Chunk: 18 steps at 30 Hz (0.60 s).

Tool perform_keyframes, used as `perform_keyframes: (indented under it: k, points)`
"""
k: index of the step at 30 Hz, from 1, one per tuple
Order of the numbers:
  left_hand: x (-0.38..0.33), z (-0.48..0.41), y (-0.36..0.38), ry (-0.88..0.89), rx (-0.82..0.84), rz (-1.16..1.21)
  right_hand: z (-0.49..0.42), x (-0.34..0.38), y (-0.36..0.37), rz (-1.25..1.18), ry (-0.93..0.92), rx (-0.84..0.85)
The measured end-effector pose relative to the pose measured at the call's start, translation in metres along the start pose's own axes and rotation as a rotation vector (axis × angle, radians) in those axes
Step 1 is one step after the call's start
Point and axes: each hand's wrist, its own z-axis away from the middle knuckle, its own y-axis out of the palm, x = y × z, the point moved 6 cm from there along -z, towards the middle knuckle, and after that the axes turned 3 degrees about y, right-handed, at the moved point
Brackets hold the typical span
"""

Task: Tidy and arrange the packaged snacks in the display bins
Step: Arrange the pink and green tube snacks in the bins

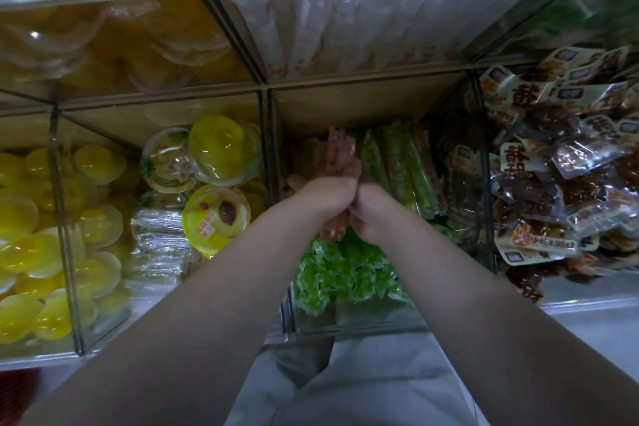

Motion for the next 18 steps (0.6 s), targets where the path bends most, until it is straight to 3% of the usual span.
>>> perform_keyframes:
  k: [2,3,4,6,10,18]
  points:
    - [-0.010,0.003,0.000,0.104,-0.028,-0.026,-0.006,-0.009,-0.004,-0.101,0.053,-0.106]
    - [-0.010,0.003,0.002,0.142,-0.026,0.038,-0.010,-0.013,-0.005,0.083,-0.001,-0.136]
    - [-0.006,0.003,0.000,0.133,-0.042,0.110,-0.017,-0.012,-0.008,0.159,-0.041,-0.121]
    - [0.017,0.001,-0.003,0.011,-0.075,0.271,-0.015,-0.010,0.000,-0.065,0.007,-0.055]
    - [0.026,-0.004,-0.003,-0.003,-0.015,0.499,-0.010,0.001,-0.006,0.095,-0.111,-0.011]
    - [0.016,0.000,0.000,-0.061,0.106,0.739,-0.002,0.004,-0.005,0.157,-0.102,0.015]
